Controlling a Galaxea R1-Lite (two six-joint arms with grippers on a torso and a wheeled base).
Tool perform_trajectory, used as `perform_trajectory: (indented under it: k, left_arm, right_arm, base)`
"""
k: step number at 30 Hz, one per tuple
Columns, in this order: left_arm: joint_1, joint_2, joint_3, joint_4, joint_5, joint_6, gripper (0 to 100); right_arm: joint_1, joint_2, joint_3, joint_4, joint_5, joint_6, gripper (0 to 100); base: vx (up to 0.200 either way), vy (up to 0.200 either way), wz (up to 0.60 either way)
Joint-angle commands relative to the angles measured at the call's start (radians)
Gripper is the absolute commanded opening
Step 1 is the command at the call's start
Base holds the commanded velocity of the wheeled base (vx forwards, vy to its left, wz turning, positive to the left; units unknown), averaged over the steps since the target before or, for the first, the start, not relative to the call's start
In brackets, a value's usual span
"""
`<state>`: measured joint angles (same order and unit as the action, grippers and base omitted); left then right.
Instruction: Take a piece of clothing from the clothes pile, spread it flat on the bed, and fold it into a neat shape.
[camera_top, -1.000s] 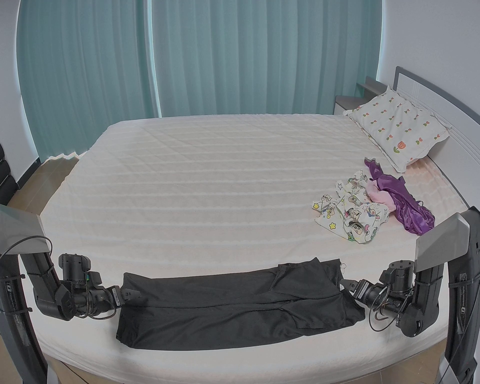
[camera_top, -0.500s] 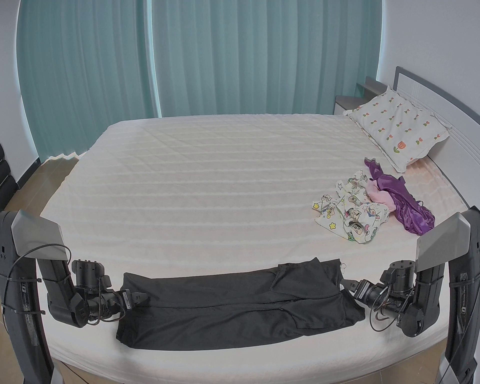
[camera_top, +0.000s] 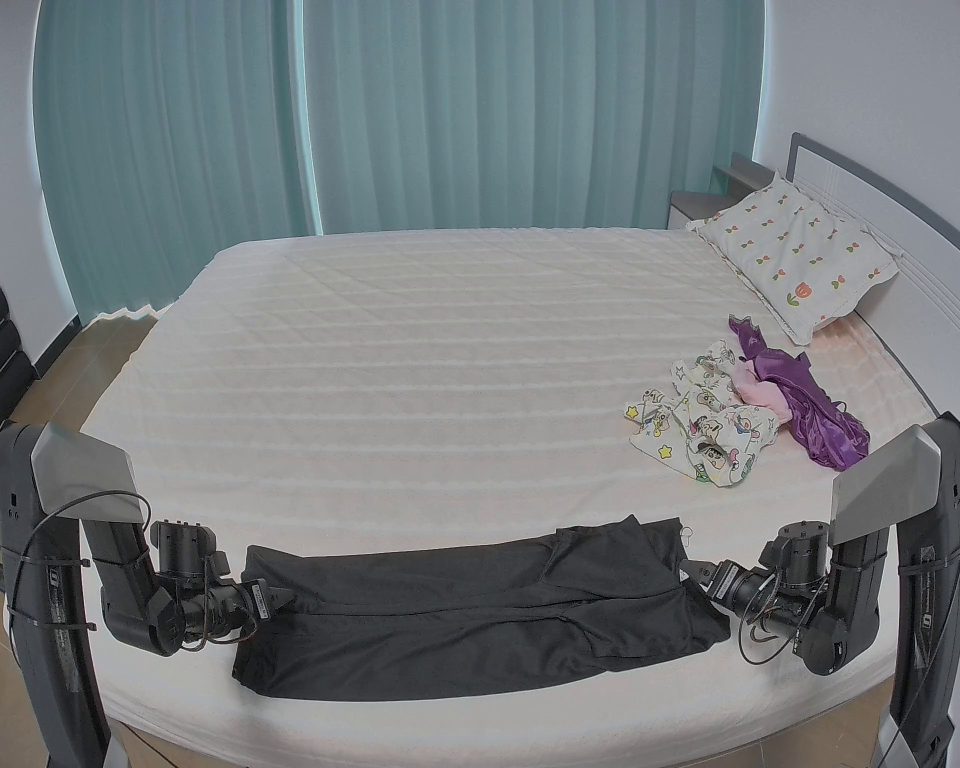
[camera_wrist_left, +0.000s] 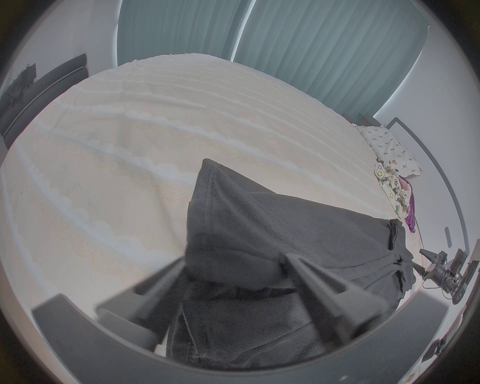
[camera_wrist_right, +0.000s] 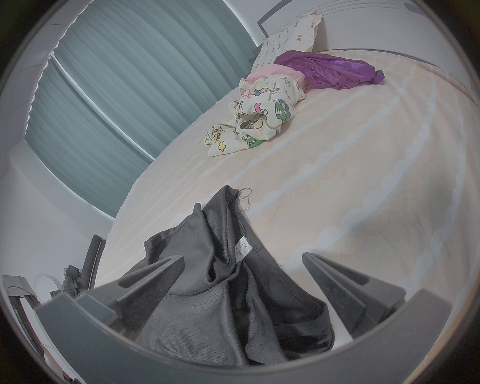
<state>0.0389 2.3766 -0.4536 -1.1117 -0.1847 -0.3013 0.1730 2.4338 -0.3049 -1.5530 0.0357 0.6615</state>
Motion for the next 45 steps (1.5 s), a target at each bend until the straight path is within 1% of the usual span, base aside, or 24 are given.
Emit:
perform_trajectory:
  k: [1,13,20,25,27,29,32,33,38,42,44,45]
  left_arm:
    - [-0.001,0.003,0.0,0.0,0.001,0.001,0]
    - [0.012,-0.027,0.01,0.01,0.004,0.002,0]
    - [0.055,-0.056,0.02,0.01,0.005,0.005,0]
    - [0.095,-0.062,0.021,0.012,0.005,0.044,0]
    - [0.108,-0.077,0.02,0.018,0.005,0.045,0]
    - [0.121,-0.094,0.016,0.041,0.005,0.045,0]
    - [0.157,-0.162,-0.004,0.148,-0.006,0.048,0]
    - [0.16,-0.166,-0.007,0.156,-0.006,0.048,0]
    - [0.243,-0.243,-0.076,0.279,-0.015,0.06,0]
    - [0.318,-0.286,-0.126,0.391,-0.07,0.085,0]
    - [0.329,-0.293,-0.135,0.408,-0.079,0.085,0]
    - [0.378,-0.321,-0.175,0.474,-0.111,0.087,0]
  right_arm:
    - [0.002,0.001,0.001,-0.01,0.0,0.0,100]
    - [0.006,0.002,0.003,-0.01,0.0,0.0,100]
    - [0.005,0.001,0.001,-0.01,0.0,0.0,100]
    - [0.003,0.001,0.0,-0.01,0.0,0.001,100]
    - [0.002,0.001,-0.002,-0.01,0.001,0.001,100]
    - [0.002,0.002,-0.002,-0.01,0.001,0.001,100]
    - [0.0,0.002,-0.002,-0.01,0.001,0.001,100]
    - [0.0,0.002,-0.002,-0.01,0.001,0.001,100]
    - [0.002,0.004,-0.002,-0.01,0.001,0.001,100]
    - [0.002,0.002,-0.002,-0.01,0.001,0.001,100]
    - [0.002,0.002,-0.002,-0.01,0.001,0.001,100]
    - [0.002,0.004,-0.002,-0.01,0.001,0.001,100]
  base:
    - [0.0,0.0,0.0]
    - [0.0,0.0,0.0]
    - [0.0,0.0,0.0]
    - [0.0,0.0,0.0]
    - [0.0,0.0,0.0]
    - [0.0,0.0,0.0]
    - [0.0,0.0,0.0]
    - [0.0,0.0,0.0]
    - [0.0,0.0,0.0]
    - [0.0,0.0,0.0]
    - [0.0,0.0,0.0]
    - [0.0,0.0,0.0]
